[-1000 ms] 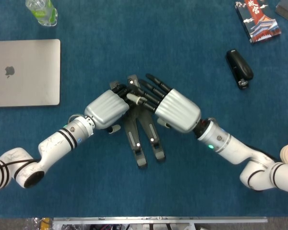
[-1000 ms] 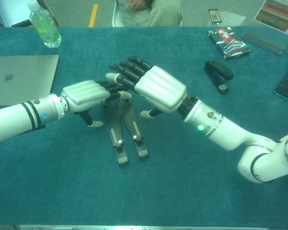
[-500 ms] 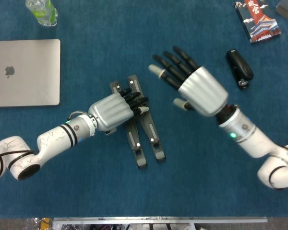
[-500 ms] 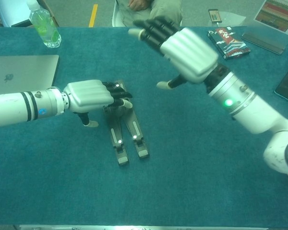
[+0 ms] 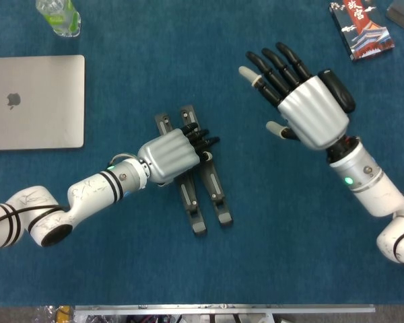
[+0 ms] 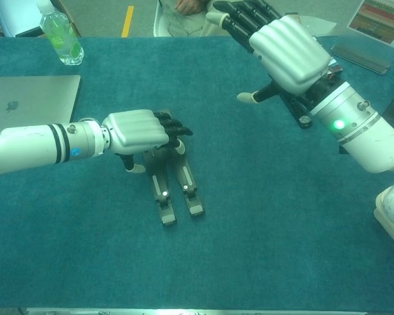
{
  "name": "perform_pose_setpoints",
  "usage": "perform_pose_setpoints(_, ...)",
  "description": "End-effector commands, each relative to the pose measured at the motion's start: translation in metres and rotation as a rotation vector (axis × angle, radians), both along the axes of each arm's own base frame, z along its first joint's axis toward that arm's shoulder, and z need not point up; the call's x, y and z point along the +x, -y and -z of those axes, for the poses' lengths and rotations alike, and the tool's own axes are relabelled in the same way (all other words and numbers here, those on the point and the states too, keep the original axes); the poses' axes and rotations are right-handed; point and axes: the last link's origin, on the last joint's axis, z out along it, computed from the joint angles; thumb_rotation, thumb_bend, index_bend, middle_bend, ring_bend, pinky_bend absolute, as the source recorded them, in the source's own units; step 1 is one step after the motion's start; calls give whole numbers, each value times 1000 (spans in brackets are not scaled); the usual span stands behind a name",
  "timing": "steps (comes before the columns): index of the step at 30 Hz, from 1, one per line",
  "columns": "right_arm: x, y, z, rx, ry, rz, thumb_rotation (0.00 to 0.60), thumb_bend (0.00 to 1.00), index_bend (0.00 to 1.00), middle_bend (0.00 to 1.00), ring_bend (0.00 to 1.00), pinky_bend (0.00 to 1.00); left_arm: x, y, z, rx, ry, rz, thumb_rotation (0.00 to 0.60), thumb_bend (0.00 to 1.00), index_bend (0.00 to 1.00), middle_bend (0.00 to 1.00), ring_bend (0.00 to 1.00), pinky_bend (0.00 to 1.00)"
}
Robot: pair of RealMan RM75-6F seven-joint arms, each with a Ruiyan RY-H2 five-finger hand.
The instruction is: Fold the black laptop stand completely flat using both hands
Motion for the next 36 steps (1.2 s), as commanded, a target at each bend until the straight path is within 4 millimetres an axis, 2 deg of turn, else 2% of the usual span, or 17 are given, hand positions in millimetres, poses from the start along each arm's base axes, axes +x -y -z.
perform_pose_setpoints(1,0,0,-1,-2,4,1,600,0,0,0,0,34,0,0,1,-3,-9,1,600,248,198,0,0,83)
perform_pose_setpoints(36,-1,-2,1,3,19,4,600,0,0,0,0,34,16,5,-1,-10,-2,32,600,247,145,0,0,82)
